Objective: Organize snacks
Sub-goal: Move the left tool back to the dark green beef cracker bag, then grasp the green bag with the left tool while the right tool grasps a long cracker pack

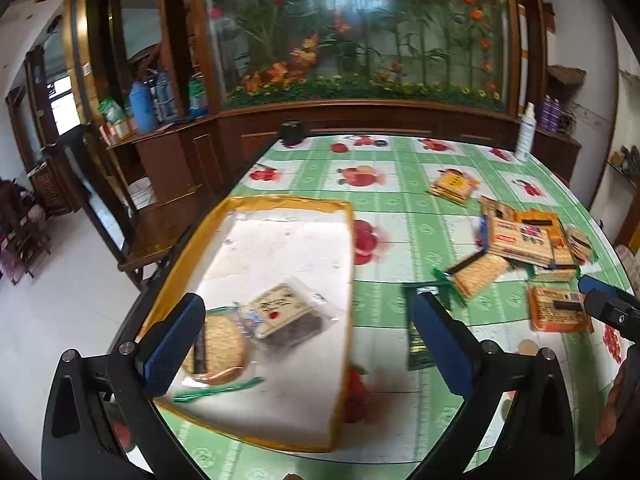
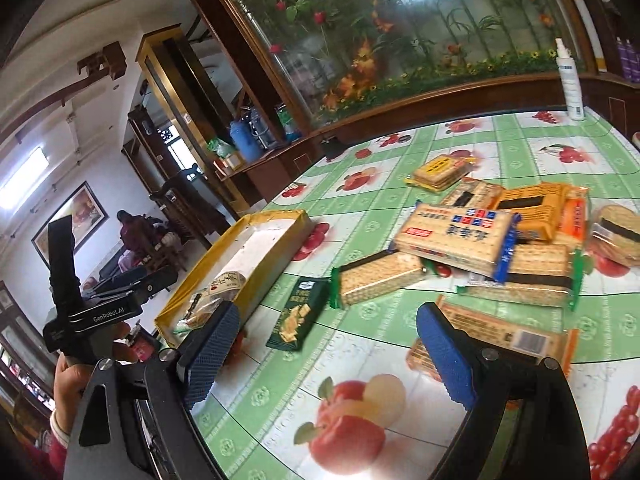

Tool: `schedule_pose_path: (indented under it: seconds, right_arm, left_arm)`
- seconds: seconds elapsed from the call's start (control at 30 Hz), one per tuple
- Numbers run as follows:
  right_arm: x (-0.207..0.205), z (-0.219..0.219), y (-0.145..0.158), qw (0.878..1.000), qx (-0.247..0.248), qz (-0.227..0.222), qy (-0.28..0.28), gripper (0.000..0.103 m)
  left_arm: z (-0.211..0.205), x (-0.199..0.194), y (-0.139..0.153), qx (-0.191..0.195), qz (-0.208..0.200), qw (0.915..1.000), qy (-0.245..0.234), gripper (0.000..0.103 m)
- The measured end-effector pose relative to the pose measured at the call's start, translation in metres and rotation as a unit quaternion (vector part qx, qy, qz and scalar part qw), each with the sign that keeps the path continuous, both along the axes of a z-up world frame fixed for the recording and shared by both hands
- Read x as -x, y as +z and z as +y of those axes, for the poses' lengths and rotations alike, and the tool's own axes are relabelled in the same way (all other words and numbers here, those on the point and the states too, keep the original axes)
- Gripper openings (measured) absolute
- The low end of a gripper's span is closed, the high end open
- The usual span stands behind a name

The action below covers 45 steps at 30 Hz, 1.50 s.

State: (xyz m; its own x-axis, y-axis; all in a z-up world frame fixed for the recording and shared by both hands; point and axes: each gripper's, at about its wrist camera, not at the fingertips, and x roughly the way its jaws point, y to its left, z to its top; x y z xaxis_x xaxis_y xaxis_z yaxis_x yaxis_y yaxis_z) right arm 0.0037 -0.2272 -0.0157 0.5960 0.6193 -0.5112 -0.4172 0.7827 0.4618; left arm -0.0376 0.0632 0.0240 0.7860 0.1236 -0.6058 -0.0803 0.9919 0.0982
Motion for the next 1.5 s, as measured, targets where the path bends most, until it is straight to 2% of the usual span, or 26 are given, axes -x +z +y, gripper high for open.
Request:
schedule_pose_path:
  seconds: [0.23,0.53,0.63,0.83,1.0,1.2,1.4,1.47,1.5]
  right_arm:
    - [0.012,-0.017,0.002,0.999,0.029,-0.011,0.008,0.093]
    - [0.009,-0.038,-0.015,0.993,0.115,-0.005,0.017,0.093]
    - [0.003,-0.041,-0.021,0.991,0.134,-0.001,0.023,0.093]
    - [-0.021,-0.033,-0.036,0.978,0.202,0.01,0.046,0.093]
    - [-0.035,-0.02,-0.052,0.961,0.268,0.014,0.06,0.093]
    - [-0.044,-0.022,-0.06,0.963,0.258,0.033,0.068,0.093]
    - [-0.05,-0.021,-0.064,0.961,0.262,0.048,0.07,0.089]
    - [-0.049,-0.017,-0.065,0.958,0.273,0.048,0.071,0.087]
    - [-0.049,-0.015,-0.066,0.957,0.277,0.048,0.071,0.085]
  left_arm:
    - [-0.029,-0.006,-0.004,0.0,0.012,0.9995,-0.029,0.103]
    - [-0.063,-0.015,-0.021,0.014,0.04,0.9967,-0.069,0.103]
    - [-0.072,-0.024,-0.032,0.025,0.062,0.9947,-0.078,0.103]
    - [-0.078,-0.047,-0.061,0.061,0.115,0.9893,-0.066,0.103]
    - [-0.083,-0.066,-0.08,0.076,0.143,0.9855,-0.051,0.103]
    - [-0.083,-0.085,-0.098,0.063,0.167,0.9833,-0.036,0.103]
    - [-0.084,-0.089,-0.099,0.046,0.154,0.9859,-0.048,0.103]
    - [-0.088,-0.089,-0.097,0.04,0.15,0.9862,-0.058,0.098]
    - [-0.09,-0.091,-0.096,0.044,0.15,0.9855,-0.066,0.089]
